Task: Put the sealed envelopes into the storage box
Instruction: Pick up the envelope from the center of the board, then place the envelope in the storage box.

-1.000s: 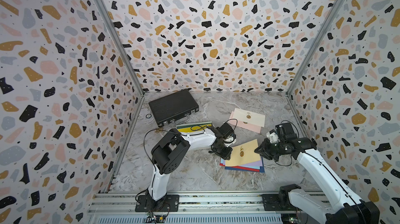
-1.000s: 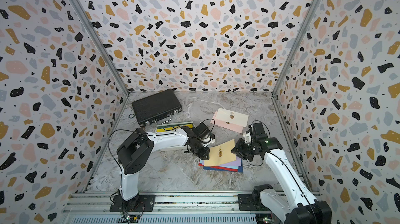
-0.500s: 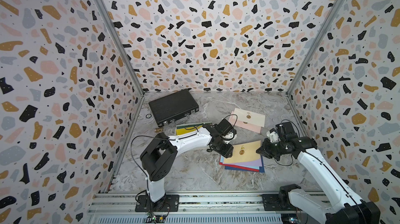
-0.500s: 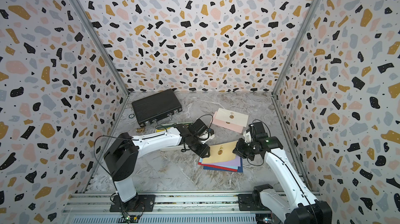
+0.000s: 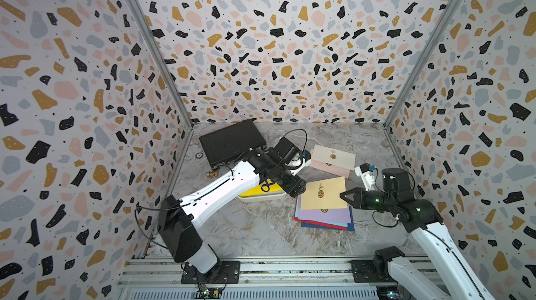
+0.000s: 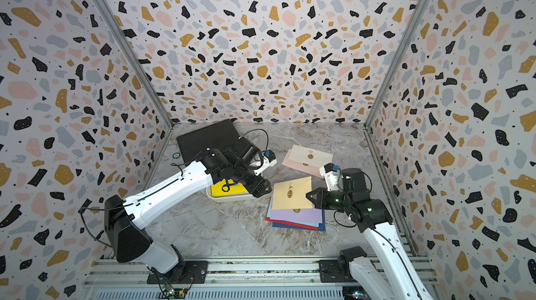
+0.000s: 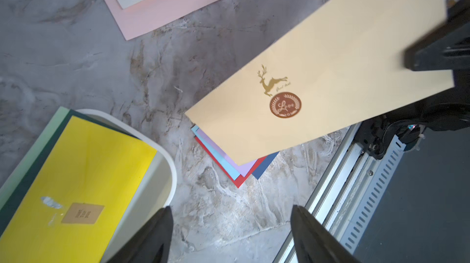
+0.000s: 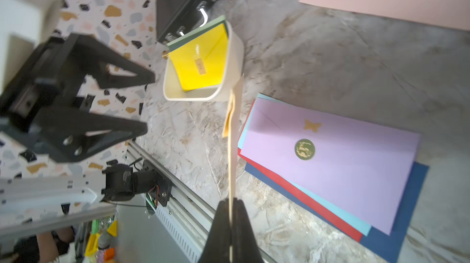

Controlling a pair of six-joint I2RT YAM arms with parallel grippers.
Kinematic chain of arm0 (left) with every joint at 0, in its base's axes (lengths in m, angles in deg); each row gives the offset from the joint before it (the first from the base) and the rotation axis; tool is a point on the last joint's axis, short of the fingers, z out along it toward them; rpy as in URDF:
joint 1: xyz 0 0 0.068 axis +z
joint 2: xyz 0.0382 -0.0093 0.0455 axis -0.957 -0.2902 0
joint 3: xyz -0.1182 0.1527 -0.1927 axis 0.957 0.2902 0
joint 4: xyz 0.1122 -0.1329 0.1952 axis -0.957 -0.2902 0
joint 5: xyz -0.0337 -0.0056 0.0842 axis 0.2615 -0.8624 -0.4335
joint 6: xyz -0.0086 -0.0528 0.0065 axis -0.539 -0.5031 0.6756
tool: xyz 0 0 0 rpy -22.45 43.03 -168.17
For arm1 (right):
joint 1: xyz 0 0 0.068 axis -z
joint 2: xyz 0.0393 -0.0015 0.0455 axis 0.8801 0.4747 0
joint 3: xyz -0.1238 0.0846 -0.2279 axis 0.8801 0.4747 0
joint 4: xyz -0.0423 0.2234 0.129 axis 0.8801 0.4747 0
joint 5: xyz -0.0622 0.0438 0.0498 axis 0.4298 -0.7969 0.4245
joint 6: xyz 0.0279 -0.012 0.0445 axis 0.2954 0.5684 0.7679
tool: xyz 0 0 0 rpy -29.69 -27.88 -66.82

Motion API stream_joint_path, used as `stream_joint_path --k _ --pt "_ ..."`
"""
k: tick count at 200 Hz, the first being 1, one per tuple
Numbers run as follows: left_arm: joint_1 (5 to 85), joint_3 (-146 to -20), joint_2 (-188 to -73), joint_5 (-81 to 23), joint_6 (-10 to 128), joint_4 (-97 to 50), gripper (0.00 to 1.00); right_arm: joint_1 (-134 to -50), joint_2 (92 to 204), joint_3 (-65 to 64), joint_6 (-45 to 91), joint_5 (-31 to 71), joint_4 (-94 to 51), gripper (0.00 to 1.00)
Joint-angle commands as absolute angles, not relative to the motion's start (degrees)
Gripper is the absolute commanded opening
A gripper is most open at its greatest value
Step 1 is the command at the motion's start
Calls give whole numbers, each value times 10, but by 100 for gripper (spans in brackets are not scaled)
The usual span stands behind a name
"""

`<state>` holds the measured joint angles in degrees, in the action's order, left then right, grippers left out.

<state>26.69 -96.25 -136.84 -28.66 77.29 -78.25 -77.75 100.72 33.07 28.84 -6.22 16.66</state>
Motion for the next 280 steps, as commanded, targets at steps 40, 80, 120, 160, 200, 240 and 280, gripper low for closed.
stream_joint_path --k 40,80,120,160,200,240,280 --pt "269 -957 -1300 -277 906 -832 79 -832 931 401 33 -151 82 0" --pt "269 -902 -1265 -201 952 -791 80 -874 927 410 -62 -185 78 0" --pt "268 -873 -1265 -113 959 -783 76 -887 917 417 -67 -210 52 0" --pt "268 -833 -1257 -56 959 -780 64 -887 912 429 -46 -217 28 0" --pt "267 -820 -1257 -43 958 -769 38 -887 912 433 -30 -224 12 0" --pt "267 -842 -1265 -55 968 -783 22 -888 912 435 -28 -218 15 0" --pt "268 -849 -1272 -41 969 -791 28 -888 913 435 -25 -214 14 0"
